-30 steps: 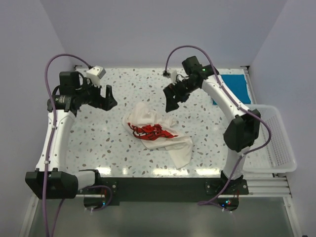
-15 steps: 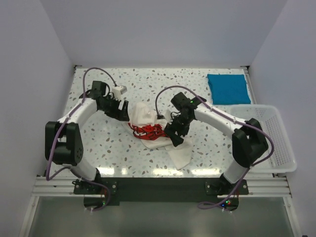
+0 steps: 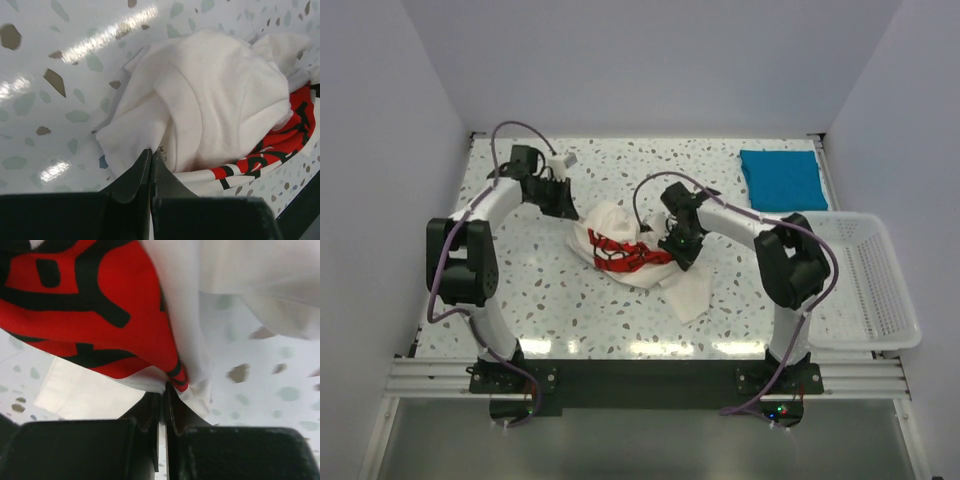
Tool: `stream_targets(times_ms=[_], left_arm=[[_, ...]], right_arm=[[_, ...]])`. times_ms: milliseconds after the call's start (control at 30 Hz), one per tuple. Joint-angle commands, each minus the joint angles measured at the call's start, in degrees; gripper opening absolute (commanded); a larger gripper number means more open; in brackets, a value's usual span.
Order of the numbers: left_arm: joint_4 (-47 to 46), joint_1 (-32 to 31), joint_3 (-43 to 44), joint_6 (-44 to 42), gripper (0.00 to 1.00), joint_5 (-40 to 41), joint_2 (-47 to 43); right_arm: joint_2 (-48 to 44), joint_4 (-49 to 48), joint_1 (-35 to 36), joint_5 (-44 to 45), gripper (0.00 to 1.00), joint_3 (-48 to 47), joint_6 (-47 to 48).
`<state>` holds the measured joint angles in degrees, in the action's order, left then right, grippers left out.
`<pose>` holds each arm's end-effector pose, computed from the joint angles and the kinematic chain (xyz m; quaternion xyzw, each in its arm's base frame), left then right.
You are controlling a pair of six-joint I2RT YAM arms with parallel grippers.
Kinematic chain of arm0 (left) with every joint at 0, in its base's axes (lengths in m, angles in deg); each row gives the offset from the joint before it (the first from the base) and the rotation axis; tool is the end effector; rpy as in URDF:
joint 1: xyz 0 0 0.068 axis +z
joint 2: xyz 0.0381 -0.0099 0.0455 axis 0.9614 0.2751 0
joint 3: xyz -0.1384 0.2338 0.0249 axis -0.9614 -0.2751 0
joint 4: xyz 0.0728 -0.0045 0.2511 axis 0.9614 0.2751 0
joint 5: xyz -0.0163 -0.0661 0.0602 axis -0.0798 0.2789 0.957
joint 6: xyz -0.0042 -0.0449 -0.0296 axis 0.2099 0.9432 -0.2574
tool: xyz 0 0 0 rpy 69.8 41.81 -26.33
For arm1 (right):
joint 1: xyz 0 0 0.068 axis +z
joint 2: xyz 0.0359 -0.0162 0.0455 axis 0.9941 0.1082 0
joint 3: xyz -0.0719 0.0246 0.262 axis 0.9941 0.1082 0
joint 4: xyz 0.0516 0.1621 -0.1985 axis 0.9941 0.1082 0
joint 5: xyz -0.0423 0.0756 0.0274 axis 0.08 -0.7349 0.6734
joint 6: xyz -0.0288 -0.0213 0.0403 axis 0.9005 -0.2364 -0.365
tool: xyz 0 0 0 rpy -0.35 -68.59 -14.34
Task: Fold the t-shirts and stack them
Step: Flatten the tshirt out
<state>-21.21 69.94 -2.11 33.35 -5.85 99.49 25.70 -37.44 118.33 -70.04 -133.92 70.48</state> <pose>0.3729 -0.0462 0.2014 0.1399 0.9243 -0.2772 0.2217 0.2905 0.2074 0.1699 -0.5112 0.8526 0.0883 0.0635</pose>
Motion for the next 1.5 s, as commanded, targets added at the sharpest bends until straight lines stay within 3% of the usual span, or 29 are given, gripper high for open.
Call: stream_targets(times_ms=[0, 233, 367, 433, 533, 633, 767, 867, 933, 1067, 1200, 1333, 1433, 1467], left_arm=[[-0.11, 3.04, 9.13, 0.93, 0.00, -3.59, -2.07], [-5.20, 4.10, 22.93, 3.30, 0.00, 0.88, -9.01], [-10.02, 6.03, 26.29, 3.83, 0.00, 7.02, -16.81], [-9.69, 5.94, 26.63, 3.92, 0.00, 13.07, -18.41], [-2.66, 6.03, 26.74, 1.82, 0.00, 16.01, -20.25], [3.75, 6.03, 19.10, -3.45, 0.00, 14.17, -25.44], [12.79, 6.03, 2.35, -8.81, 0.00, 12.41, -35.17], [14.31, 5.94, -5.85, -8.04, 0.00, 13.46, -38.80], [13.88, 6.03, -6.67, -7.25, 0.00, 12.40, -38.81], [8.71, 6.03, -0.64, -3.83, 0.00, 10.04, -33.82], [6.58, 4.54, 7.03, -1.27, 0.00, 3.81, -24.68], [2.11, -2.83, 10.90, 2.50, 0.00, 4.93, -16.95], [-1.77, -2.50, 14.40, 12.23, 0.08, 8.60, -10.63], [-1.77, -1.71, 15.81, 13.66, 0.08, 13.32, -8.94]], right_arm=[[1.70, -1.71, -4.91, 2.60, 0.00, -10.54, 1.89], [1.18, -0.30, -10.72, -3.89, 0.00, -37.93, 4.61], [-3.82, -4.34, -12.48, -7.59, 0.00, -43.17, 4.70], [-8.20, -6.79, -12.40, -9.08, 0.00, -41.16, 5.40], [-12.86, -3.66, -12.40, -13.39, 0.00, -34.15, 9.52], [-16.38, 4.65, -12.40, -16.12, 0.00, -26.77, 17.86], [-19.38, 17.43, -11.53, -18.67, 0.00, -18.14, 30.25], [-21.23, 17.72, -10.99, -17.36, 0.00, -11.27, 29.93], [-20.53, 16.75, -10.99, -17.53, 0.00, -10.82, 28.61], [-14.39, 13.42, -13.00, -16.49, 0.00, -17.22, 23.80], [-0.54, 5.79, -17.48, -9.73, 0.00, -26.10, 18.42], [11.70, 3.56, -20.31, -3.05, 0.00, -39.86, 13.50], [20.21, 2.59, -20.39, 4.16, 0.08, -50.67, 5.53], [22.25, 3.21, -20.39, 8.44, 0.35, -53.77, 3.75]])
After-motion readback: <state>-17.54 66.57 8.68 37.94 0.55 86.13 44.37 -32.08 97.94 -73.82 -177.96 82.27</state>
